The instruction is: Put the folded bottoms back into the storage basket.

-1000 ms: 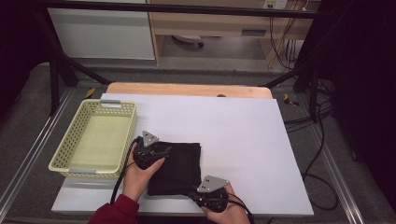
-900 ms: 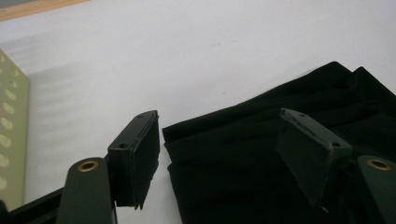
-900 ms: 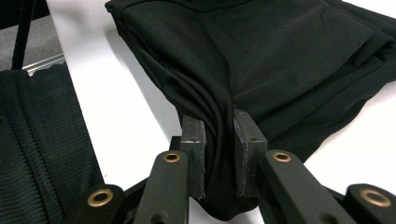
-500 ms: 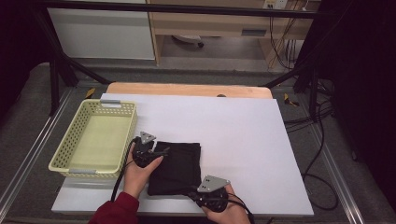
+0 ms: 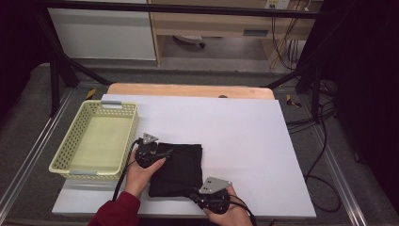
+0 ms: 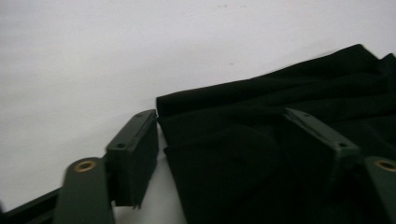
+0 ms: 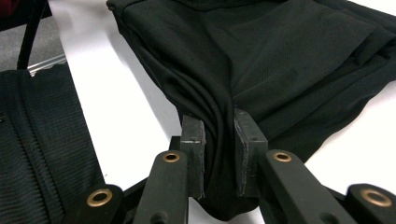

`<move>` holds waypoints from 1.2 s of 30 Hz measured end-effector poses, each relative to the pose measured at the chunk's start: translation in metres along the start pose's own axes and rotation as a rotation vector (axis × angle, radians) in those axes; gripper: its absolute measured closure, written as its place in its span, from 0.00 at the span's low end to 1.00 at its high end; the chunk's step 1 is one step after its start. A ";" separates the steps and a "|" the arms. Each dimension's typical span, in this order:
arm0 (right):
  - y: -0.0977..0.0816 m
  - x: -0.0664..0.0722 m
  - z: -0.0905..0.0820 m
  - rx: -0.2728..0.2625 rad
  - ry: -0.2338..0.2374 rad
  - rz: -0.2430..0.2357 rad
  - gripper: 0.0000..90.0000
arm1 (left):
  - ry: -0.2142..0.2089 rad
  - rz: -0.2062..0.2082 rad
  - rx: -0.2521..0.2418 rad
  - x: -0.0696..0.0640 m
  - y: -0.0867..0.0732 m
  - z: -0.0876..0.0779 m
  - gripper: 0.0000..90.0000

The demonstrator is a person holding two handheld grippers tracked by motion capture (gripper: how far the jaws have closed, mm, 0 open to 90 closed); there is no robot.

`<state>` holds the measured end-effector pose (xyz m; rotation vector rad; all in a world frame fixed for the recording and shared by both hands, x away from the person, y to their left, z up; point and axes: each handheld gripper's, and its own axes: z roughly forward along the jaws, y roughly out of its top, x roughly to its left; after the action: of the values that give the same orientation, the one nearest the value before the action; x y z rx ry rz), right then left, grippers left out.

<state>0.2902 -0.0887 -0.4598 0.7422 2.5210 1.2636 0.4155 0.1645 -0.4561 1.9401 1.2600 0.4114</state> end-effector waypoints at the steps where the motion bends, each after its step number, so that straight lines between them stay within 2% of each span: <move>1: 0.000 0.000 0.000 0.000 0.001 0.001 0.85 | -0.009 0.001 -0.001 0.000 0.000 0.000 0.38; 4: 0.000 0.000 0.000 -0.001 0.002 0.002 0.85 | -0.036 0.000 -0.003 -0.002 0.000 0.001 0.47; 6: 0.000 0.000 0.000 -0.001 0.002 0.003 0.85 | -0.085 -0.016 -0.002 -0.004 0.000 0.001 0.60; 11: 0.000 0.000 0.000 -0.003 0.003 0.005 0.85 | -0.123 -0.019 0.001 -0.005 0.000 0.001 0.76; 15: 0.000 -0.001 0.000 -0.003 0.003 0.003 0.86 | -0.116 -0.003 -0.001 -0.006 0.001 0.000 0.80; 21: 0.002 0.000 -0.001 -0.006 -0.002 0.004 0.86 | -0.098 0.046 0.000 -0.011 0.007 -0.007 0.82; 29: 0.009 -0.002 -0.007 -0.026 -0.005 0.005 0.87 | -0.104 0.084 -0.031 -0.019 0.022 -0.021 0.83; 36: 0.017 -0.008 -0.015 -0.037 -0.015 -0.003 0.87 | -0.106 0.136 -0.044 -0.029 0.038 -0.028 0.83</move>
<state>0.2971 -0.0942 -0.4373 0.7363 2.4795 1.2953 0.4085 0.1432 -0.4055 1.9896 1.0473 0.3957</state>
